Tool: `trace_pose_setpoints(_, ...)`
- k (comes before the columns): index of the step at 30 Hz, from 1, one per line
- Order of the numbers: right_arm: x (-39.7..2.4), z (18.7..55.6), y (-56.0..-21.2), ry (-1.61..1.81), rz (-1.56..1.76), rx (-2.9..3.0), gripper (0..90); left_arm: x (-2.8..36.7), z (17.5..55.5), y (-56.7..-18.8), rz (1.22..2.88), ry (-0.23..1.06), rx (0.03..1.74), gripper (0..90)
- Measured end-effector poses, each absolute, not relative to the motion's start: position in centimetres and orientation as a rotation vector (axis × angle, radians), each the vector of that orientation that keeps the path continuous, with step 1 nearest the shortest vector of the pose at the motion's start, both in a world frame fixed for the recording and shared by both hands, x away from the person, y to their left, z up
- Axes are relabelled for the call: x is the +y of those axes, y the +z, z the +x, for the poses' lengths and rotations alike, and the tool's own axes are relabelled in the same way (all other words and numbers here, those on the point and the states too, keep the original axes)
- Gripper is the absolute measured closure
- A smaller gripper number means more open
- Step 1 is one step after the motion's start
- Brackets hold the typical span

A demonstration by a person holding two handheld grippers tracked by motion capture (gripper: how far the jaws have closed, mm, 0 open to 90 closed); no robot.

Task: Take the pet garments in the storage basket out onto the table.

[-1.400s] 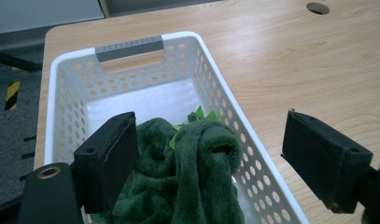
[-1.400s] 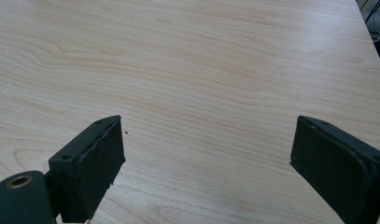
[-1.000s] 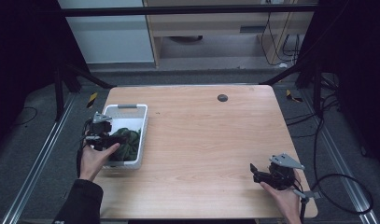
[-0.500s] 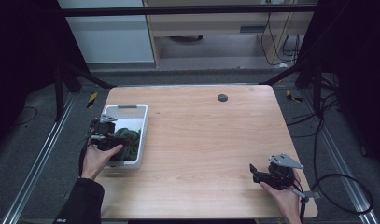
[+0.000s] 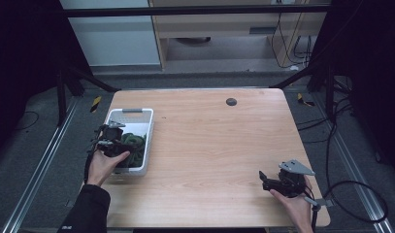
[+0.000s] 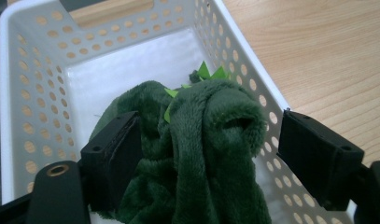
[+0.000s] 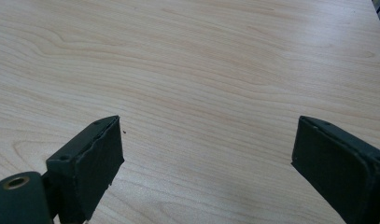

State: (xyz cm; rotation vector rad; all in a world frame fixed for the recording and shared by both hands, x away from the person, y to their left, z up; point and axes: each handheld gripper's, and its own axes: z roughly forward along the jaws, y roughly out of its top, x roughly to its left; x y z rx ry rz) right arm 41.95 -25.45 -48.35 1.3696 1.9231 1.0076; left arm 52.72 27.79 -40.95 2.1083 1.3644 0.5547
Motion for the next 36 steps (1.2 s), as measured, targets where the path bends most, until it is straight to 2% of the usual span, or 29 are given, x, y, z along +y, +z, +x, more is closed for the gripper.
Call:
trace_pose_setpoints(13,-25.5,42.0,-48.4,1.002,1.363,1.927,8.3,27.7,53.2,-42.1,2.162,0.500,1.392,29.6)
trace_pose_setpoints(17,-25.5,42.0,-48.5,1.001,1.360,1.935,8.1,27.5,53.4,-42.7,2.193,0.482,1.416,36.1)
trace_pose_setpoints(29,-25.4,42.0,-48.5,0.998,1.368,1.944,7.6,27.8,53.6,-42.8,2.203,0.426,1.461,64.4)
trace_pose_setpoints(36,-25.5,42.0,-48.5,0.994,1.364,1.939,7.6,27.9,53.6,-42.5,2.198,0.437,1.454,73.1)
